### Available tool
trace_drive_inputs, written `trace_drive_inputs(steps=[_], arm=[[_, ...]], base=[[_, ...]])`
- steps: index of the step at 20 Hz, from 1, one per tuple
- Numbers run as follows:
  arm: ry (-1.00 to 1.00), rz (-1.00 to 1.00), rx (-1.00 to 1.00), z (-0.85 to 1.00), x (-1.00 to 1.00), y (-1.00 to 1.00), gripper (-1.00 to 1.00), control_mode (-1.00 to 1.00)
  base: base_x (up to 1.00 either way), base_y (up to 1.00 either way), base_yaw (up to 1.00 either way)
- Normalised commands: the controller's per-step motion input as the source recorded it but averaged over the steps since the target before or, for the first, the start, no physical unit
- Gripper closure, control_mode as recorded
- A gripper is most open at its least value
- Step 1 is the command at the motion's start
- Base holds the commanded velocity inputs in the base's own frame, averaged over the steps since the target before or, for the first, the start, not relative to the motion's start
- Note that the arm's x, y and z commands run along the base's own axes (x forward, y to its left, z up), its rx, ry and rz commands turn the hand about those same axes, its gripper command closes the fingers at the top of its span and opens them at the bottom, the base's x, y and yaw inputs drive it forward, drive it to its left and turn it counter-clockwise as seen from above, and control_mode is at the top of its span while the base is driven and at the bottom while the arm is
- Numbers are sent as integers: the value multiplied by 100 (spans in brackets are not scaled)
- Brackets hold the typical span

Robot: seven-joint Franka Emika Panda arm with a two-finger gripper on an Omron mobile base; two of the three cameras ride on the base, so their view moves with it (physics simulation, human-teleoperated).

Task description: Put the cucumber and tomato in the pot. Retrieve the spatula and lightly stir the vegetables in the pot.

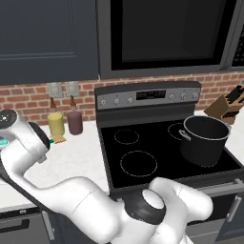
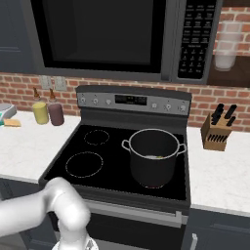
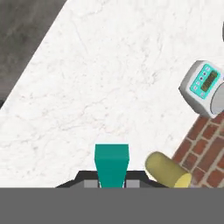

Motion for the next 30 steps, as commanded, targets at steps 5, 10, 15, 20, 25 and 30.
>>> trace_drive_inputs(steps=[5,10,15,20,25,30], arm=[[2,-20,46,100,-41,-82,100,-100],[9,-29,51,96,-44,-95,100,-100],[17,-39,54,78,-40,-100,100,-100],[26,-47,52,63,-12,-97,100,-100],[30,-49,43,36,0,-96,100,-100],[27,-48,33,4,0,-100,100,-100]], base=[[0,0,0],[0,0,0],[0,0,0],[0,0,0],[0,0,0],[0,0,0]])
